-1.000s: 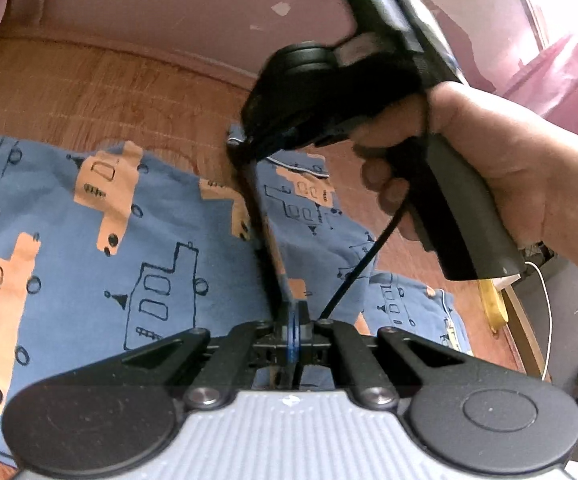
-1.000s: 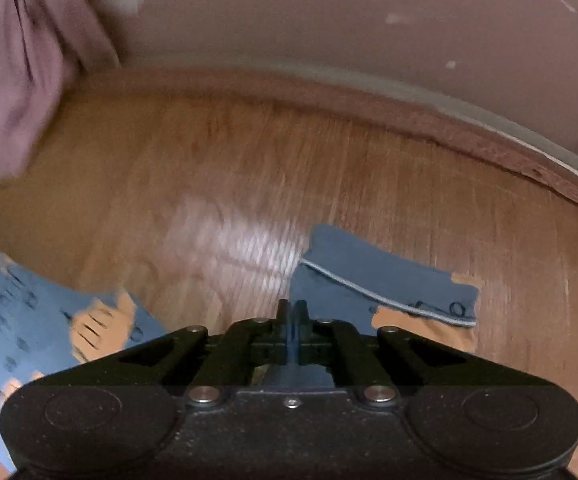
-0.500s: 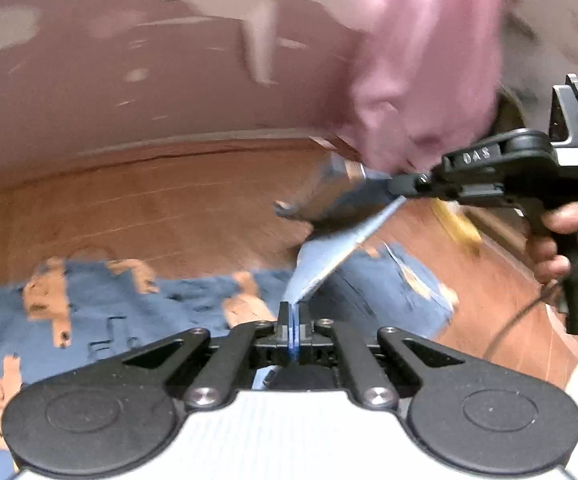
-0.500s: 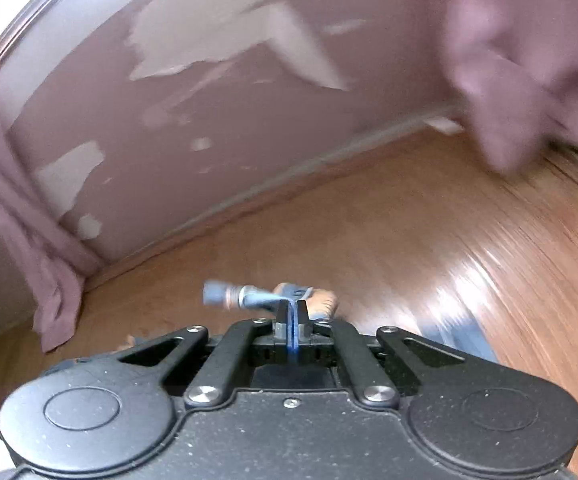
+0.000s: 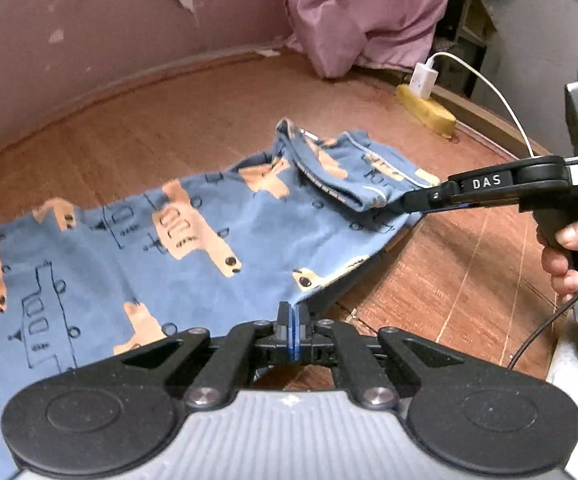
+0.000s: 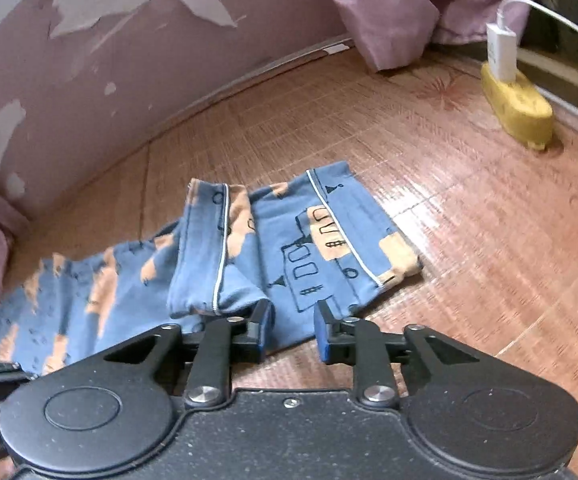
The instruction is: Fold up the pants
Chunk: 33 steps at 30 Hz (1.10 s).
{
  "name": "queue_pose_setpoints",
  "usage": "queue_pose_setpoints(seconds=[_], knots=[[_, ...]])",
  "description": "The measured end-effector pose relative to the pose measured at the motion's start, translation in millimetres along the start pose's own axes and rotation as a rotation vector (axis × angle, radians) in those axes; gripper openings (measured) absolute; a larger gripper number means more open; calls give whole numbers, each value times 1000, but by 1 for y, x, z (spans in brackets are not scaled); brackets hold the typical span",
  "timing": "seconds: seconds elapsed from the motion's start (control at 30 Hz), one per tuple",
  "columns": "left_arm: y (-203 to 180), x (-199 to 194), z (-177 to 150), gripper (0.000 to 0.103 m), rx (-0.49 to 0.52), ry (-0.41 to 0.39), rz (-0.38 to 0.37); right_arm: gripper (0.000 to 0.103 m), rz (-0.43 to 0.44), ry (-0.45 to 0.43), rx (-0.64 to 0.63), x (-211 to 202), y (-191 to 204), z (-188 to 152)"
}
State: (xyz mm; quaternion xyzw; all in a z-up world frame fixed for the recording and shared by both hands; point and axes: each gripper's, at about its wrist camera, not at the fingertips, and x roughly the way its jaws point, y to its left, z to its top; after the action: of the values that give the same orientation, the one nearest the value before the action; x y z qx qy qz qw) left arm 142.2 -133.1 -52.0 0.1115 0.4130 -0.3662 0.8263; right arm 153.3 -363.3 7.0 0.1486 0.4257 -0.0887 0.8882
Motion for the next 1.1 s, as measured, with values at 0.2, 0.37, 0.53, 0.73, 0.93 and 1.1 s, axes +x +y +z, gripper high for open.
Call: queue_pose_setpoints(seconds=[0.2, 0.37, 0.53, 0.73, 0.93, 1.1], knots=[[-10, 4, -1, 1, 51, 21, 23, 57, -3, -26, -281, -9, 21, 1], [-7, 3, -1, 1, 25, 24, 13, 57, -20, -82, -641, -12, 61, -18], [-4, 4, 0, 1, 11, 24, 2, 46, 6, -91, -925, 6, 91, -37], [-4, 3, 0, 1, 14, 23, 3, 14, -1, -109, -971, 21, 103, -33], [-8, 1, 0, 1, 27, 7, 22, 4, -13, -197, -766, 11, 85, -9], [-13, 0, 2, 1, 59, -9, 40, 4, -136, -305, -410, -8, 35, 28]])
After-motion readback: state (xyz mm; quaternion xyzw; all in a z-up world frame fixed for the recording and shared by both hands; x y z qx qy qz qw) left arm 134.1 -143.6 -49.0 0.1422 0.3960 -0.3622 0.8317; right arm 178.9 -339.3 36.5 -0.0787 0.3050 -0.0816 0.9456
